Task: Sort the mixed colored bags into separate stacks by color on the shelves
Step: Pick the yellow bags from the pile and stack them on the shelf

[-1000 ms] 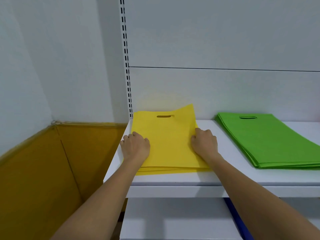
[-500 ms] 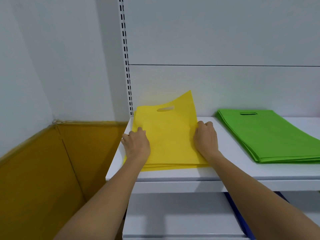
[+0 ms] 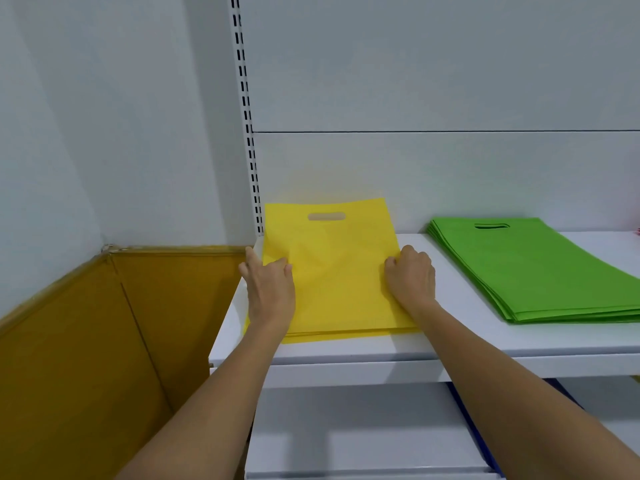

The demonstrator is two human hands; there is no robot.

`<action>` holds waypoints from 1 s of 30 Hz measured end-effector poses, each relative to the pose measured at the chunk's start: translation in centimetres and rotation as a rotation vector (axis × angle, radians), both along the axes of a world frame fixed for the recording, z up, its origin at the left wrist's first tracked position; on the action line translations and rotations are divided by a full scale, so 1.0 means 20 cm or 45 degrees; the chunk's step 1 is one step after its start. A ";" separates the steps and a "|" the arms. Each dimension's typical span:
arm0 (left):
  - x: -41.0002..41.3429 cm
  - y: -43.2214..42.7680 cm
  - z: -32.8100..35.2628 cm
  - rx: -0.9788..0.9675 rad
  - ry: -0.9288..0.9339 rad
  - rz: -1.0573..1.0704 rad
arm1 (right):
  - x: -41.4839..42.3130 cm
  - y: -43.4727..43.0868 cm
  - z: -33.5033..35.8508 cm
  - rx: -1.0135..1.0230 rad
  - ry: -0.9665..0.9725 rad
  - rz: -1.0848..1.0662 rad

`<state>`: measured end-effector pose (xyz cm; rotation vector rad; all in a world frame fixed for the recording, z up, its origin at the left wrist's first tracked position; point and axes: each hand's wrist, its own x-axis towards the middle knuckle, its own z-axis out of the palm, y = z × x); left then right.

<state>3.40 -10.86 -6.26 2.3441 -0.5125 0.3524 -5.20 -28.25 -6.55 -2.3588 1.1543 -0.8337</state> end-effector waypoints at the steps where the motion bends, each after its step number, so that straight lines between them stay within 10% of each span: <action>1: 0.00 0.00 0.00 -0.033 0.003 -0.006 | 0.00 0.00 0.00 -0.019 -0.009 0.003; 10: 0.08 0.02 -0.02 -0.534 0.204 0.023 | -0.02 0.00 0.01 -0.049 -0.262 0.207; 21: 0.13 0.11 0.12 -0.369 0.479 0.019 | 0.00 -0.13 0.14 0.647 -0.163 0.213; 30: 0.15 0.25 0.10 -0.361 0.564 -0.065 | -0.02 -0.06 0.12 0.307 -0.167 0.209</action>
